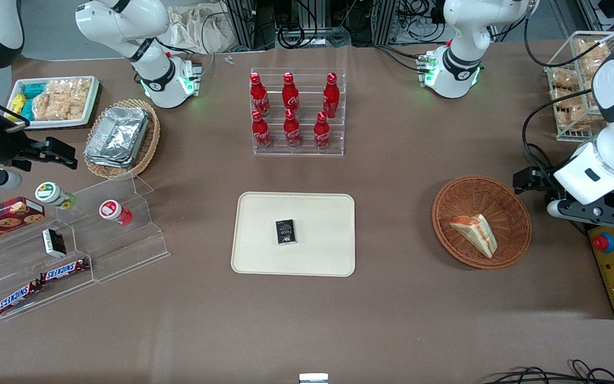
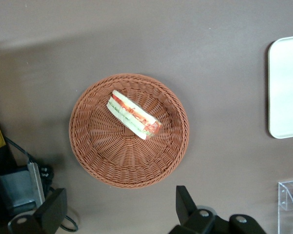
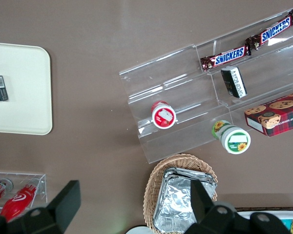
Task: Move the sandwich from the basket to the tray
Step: 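Move the left gripper over the sandwich in the wicker basket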
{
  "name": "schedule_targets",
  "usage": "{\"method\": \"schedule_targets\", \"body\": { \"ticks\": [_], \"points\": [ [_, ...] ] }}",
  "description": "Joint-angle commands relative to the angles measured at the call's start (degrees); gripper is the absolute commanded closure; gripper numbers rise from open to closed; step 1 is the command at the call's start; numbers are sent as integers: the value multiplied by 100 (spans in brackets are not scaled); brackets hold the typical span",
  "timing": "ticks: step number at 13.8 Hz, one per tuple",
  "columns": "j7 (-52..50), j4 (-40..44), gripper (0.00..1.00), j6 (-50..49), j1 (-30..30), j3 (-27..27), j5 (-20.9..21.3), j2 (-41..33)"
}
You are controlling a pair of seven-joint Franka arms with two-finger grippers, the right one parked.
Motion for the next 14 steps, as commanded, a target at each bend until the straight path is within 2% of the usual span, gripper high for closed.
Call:
{"method": "schedule_targets", "body": {
  "ticks": [1,4,10,14],
  "points": [
    [-880,-182,0,73,-24,-15,93,122],
    [-1277,-815,0,748,11,2,94,52],
    [-3526,-2063,0,2269,20,11,366,183],
    [-4019,-2513,0,3044,64,38,366,472]
  ]
}}
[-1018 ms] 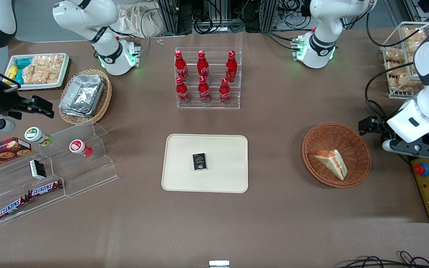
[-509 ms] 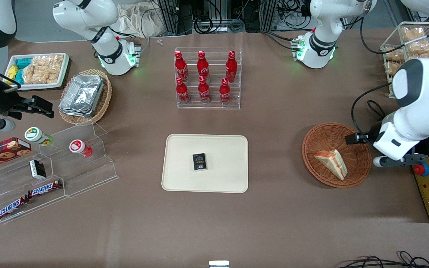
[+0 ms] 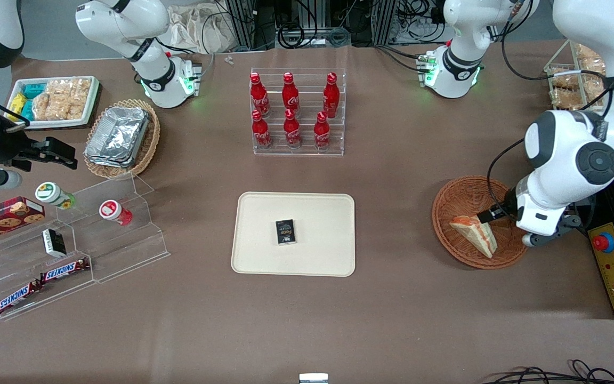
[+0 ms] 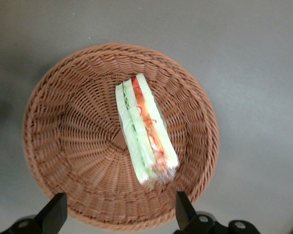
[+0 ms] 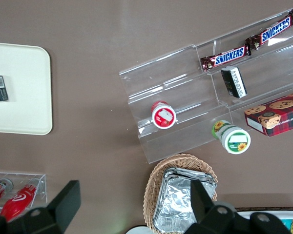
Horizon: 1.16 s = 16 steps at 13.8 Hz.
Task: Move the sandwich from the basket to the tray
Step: 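Lower the open left gripper around the sandwich and close it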
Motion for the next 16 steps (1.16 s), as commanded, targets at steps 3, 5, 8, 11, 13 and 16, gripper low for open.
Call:
{"method": "schedule_targets", "body": {
  "ticks": [3,5,8,11,13,16],
  "points": [
    [-499,-165,0,396,22,61,87,392],
    [-543,-165,0,432,22,79,87,454],
    [-727,-165,0,572,22,79,87,656],
    [-1122,80,0,372,30,79,69,648],
    [-1115,553,0,-329,22,71,60,665],
    [-1167,1056,0,-710,-40,62,34,814]
  ]
}}
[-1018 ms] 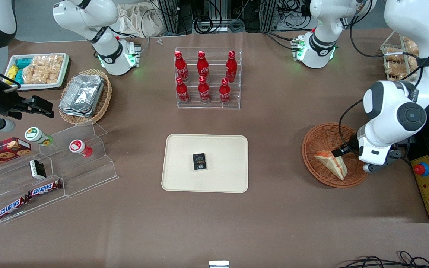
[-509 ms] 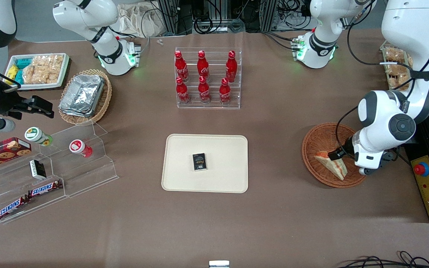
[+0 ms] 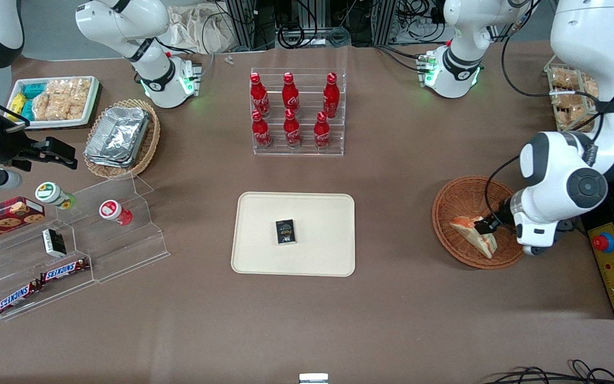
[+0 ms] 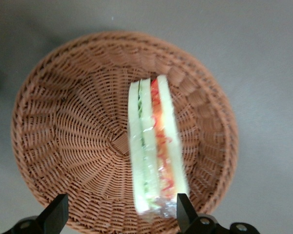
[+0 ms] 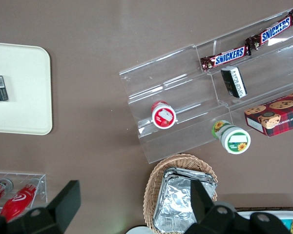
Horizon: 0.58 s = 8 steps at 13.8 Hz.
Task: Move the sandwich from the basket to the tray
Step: 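Lower the open left gripper around the sandwich and close it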
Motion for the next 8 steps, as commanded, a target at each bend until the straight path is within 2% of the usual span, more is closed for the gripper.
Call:
{"method": "schedule_targets", "body": {
  "ticks": [1,5,8],
  "points": [
    [-193,452,0,-197,-63,-17,43,324],
    [-412,496,0,356,-151,-26,87,798],
    [-413,443,0,410,-151,-26,96,966]
  ]
}}
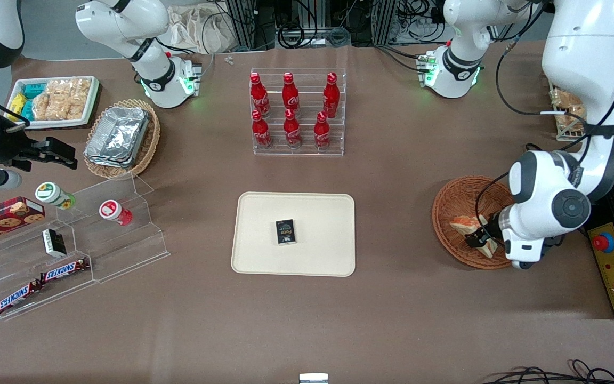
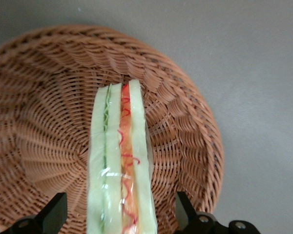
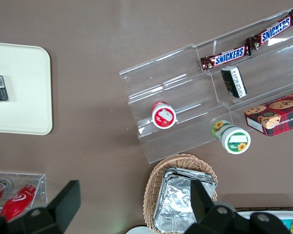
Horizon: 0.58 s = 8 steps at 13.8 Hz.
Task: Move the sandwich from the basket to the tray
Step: 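Lift the sandwich out of the basket with the left gripper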
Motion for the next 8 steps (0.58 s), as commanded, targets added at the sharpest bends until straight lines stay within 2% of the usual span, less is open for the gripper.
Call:
{"method": "schedule_targets", "body": {
  "ticks": [1,3,4,5,6,8],
  "points": [
    [-137,136,0,-19,-19,1,104,190],
    [-146,136,0,-19,-55,1,104,252],
    [-172,144,21,-19,-55,1,138,261],
    [-329,145,73,-19,-55,1,182,261],
    [-444,153,100,-19,-55,1,209,244],
    [-480,197,100,-19,-116,-7,218,235]
  ]
}}
